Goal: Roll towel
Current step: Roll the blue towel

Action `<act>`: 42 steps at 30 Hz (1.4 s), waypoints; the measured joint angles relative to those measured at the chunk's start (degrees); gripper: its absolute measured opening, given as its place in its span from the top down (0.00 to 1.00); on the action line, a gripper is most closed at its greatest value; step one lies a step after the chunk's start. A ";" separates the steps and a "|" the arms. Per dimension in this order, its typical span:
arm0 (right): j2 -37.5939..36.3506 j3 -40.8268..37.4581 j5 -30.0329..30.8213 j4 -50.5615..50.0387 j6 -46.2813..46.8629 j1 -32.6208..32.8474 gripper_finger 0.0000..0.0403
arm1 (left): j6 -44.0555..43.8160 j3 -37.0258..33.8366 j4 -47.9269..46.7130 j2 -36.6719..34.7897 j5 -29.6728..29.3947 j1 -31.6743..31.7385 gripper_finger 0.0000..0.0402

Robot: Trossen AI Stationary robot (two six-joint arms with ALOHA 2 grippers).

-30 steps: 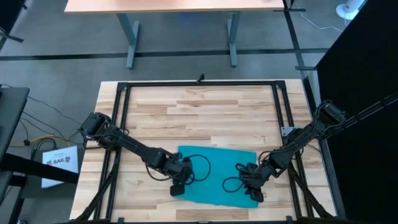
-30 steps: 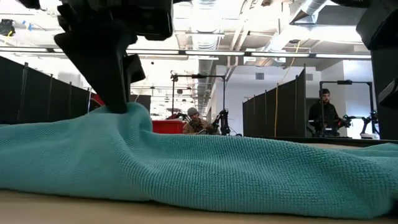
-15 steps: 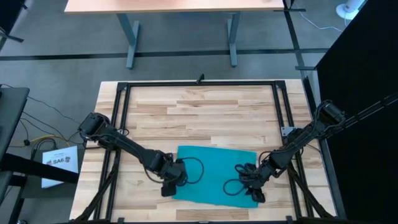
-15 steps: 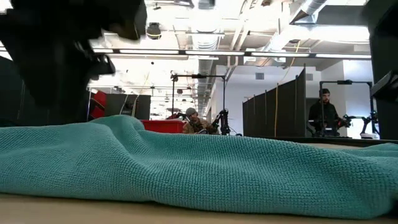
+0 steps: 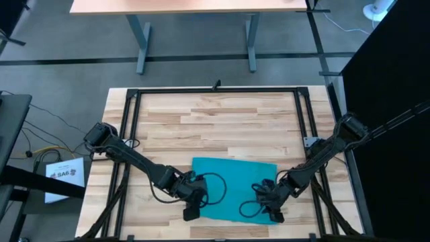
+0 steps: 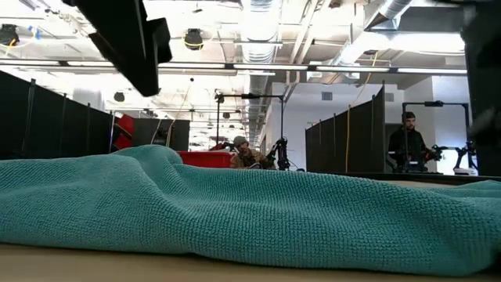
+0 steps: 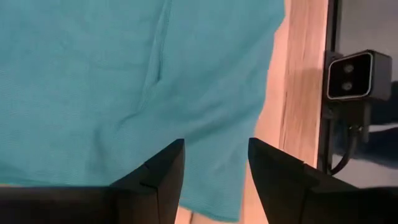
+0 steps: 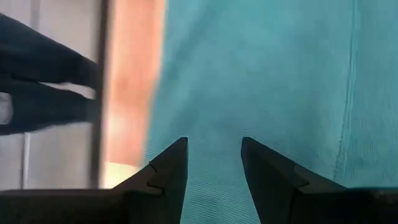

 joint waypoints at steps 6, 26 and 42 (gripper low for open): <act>3.04 0.28 0.48 -2.80 1.37 0.60 0.66 | -2.55 -2.70 2.74 0.03 1.57 -1.00 0.60; 3.04 0.07 0.50 -3.82 1.61 0.88 0.66 | -13.23 -19.76 19.64 0.14 -1.26 -6.00 0.60; -2.61 7.45 4.36 -12.49 -4.36 -0.01 0.67 | -13.30 -14.07 15.21 0.24 -1.48 -9.01 0.60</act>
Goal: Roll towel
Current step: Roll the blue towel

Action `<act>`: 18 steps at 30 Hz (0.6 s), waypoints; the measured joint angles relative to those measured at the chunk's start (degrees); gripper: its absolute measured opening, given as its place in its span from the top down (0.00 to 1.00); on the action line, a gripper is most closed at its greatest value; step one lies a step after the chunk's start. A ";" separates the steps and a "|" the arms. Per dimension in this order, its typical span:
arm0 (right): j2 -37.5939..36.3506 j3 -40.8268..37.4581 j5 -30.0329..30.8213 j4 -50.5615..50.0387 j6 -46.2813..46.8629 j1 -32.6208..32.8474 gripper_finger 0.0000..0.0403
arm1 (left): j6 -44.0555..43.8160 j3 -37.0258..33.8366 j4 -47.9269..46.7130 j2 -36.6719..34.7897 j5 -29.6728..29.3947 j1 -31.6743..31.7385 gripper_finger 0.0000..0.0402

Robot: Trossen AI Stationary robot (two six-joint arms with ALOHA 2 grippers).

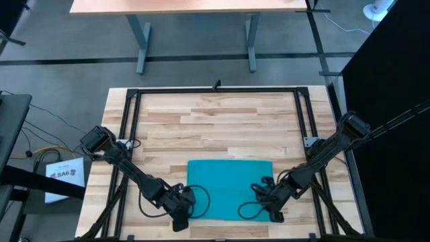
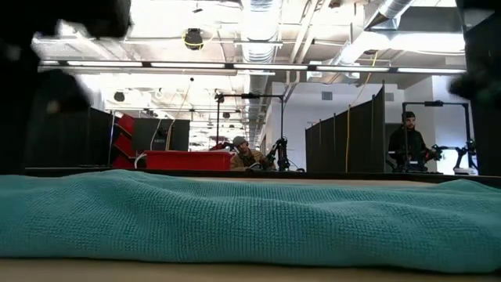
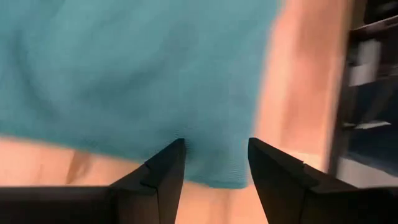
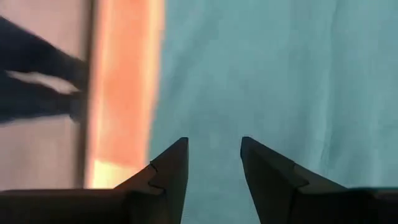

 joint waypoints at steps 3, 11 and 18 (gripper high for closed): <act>-0.12 3.34 0.60 -2.91 -1.39 1.13 0.68 | 4.02 5.36 -4.70 0.00 -0.16 -0.01 0.60; 3.24 13.66 5.91 -14.83 4.52 10.17 0.68 | 9.08 20.28 -23.75 0.00 -7.67 -3.75 0.66; 14.61 27.26 7.95 -21.64 8.91 17.20 0.69 | 9.55 34.82 -30.26 10.84 -6.59 -7.09 0.74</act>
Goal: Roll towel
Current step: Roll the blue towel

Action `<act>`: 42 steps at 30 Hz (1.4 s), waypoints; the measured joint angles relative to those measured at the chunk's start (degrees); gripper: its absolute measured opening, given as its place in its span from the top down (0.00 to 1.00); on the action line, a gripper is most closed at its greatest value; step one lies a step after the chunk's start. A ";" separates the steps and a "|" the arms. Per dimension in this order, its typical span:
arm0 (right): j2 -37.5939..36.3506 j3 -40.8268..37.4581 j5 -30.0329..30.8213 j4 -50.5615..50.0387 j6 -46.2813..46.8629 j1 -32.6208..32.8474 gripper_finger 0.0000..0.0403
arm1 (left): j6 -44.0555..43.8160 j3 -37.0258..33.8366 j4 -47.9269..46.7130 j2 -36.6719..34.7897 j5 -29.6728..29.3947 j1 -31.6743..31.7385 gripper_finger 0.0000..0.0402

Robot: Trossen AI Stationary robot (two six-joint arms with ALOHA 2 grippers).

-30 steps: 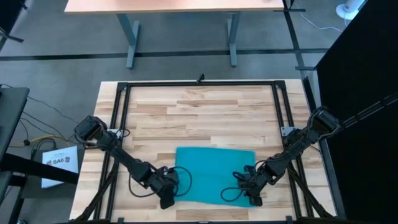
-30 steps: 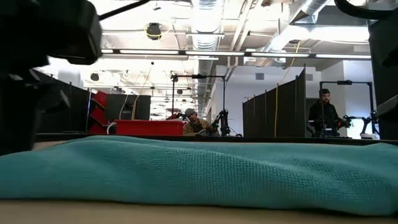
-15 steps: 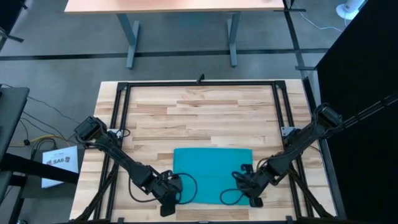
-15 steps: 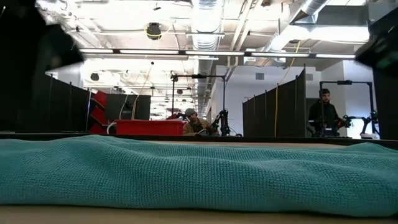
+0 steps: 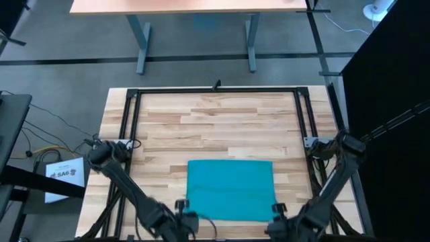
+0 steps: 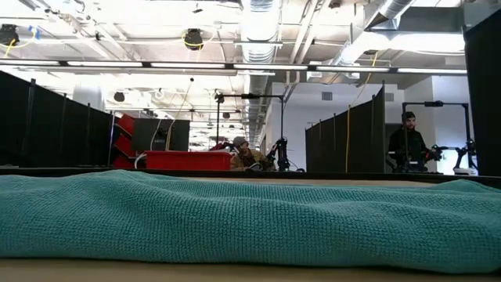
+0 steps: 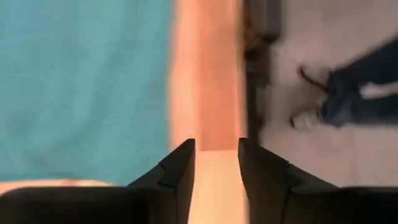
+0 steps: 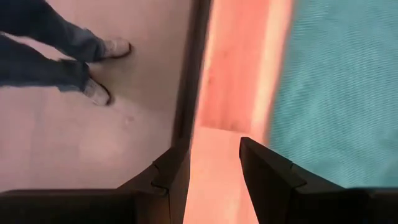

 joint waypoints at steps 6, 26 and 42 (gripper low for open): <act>6.91 7.65 0.09 -7.06 0.49 0.20 0.69 | 1.70 13.99 -10.77 10.50 1.02 -0.64 0.77; 7.51 8.39 -3.30 -7.48 -5.22 -6.37 0.65 | 10.44 17.84 -17.23 12.57 3.75 4.72 0.77; 7.45 1.80 -1.77 -10.34 7.52 -7.40 0.45 | -4.05 7.60 -13.18 12.48 1.59 5.24 0.53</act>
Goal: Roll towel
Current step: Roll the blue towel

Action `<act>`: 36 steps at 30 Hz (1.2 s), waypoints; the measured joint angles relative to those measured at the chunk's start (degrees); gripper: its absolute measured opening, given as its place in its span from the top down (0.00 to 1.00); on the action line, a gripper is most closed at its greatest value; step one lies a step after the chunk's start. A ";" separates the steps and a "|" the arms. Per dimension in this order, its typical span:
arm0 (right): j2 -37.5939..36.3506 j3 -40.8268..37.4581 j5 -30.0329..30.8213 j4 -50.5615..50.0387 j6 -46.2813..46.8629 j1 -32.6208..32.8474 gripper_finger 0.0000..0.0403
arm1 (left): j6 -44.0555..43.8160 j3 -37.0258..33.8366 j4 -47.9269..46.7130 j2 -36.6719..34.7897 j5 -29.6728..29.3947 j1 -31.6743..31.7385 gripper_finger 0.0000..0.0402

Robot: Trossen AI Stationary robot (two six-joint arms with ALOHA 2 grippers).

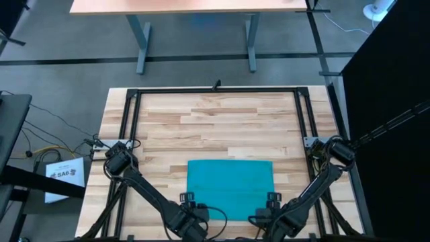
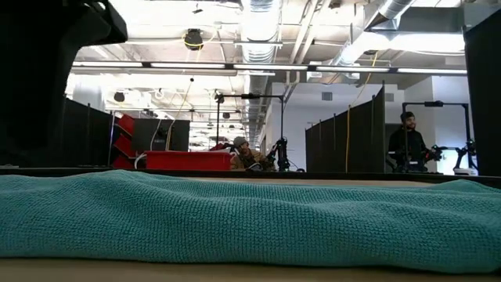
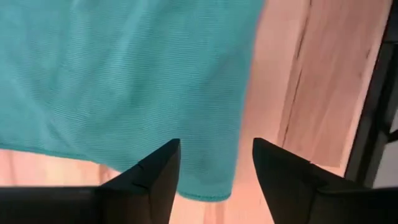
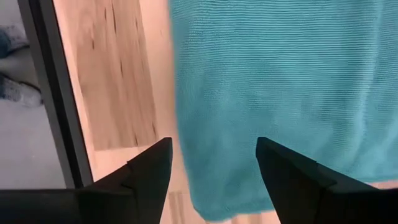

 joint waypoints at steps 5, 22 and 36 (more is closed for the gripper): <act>0.00 -1.51 0.24 3.12 0.11 -0.07 0.44 | -0.04 -2.19 4.85 0.00 -1.31 -0.51 0.52; -0.20 -8.21 0.42 11.74 0.26 -0.75 0.48 | 3.65 -8.54 14.01 0.00 -7.23 -0.85 0.53; -0.09 -8.77 -0.94 14.84 4.14 2.30 0.96 | -0.97 -8.54 12.20 0.00 -6.36 -2.41 0.98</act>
